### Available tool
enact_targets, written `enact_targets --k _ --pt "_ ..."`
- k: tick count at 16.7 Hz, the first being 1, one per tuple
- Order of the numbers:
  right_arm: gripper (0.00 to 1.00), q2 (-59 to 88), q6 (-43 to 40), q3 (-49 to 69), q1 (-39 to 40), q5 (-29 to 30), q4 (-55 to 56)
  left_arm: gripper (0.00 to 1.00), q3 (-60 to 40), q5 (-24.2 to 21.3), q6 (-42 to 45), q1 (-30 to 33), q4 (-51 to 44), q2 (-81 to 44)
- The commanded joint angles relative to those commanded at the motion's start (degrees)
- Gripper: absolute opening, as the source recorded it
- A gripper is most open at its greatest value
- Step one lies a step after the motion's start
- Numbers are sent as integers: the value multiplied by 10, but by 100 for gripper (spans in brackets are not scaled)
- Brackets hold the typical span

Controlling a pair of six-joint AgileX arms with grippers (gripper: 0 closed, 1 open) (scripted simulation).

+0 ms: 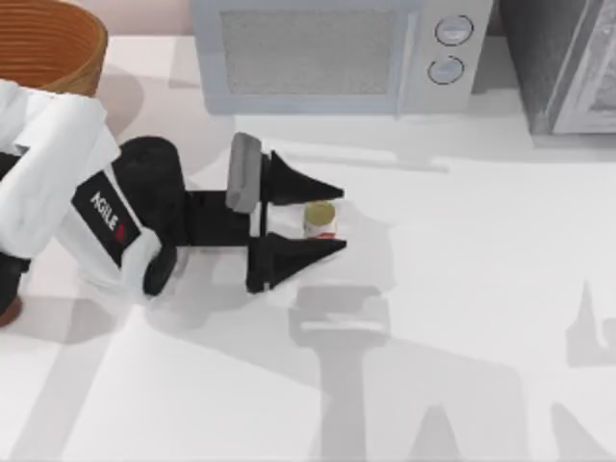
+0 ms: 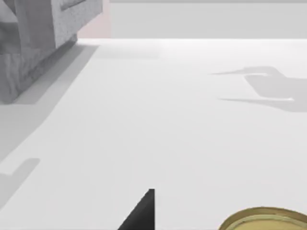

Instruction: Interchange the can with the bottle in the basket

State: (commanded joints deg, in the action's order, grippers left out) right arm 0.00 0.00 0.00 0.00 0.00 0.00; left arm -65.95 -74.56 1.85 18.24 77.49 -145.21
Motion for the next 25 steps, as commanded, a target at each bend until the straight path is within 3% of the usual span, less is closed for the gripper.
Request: enact_targets --k 10,13,15,18,22,25 --pt "100 0 0 0 0 0 0 100 0 0 0 -2 0 0" --pt "100 0 0 0 0 0 0 100 25 30 5 -15 -24 32" --pt "100 0 0 0 0 0 0 100 61 77 13 -28 -61 84" --pt "100 0 0 0 0 0 0 100 134 185 25 -47 -136 203" --pt "100 0 0 0 0 0 0 100 254 357 33 -77 -263 436" --pt "100 0 0 0 0 0 0 100 332 454 35 -92 -344 627"
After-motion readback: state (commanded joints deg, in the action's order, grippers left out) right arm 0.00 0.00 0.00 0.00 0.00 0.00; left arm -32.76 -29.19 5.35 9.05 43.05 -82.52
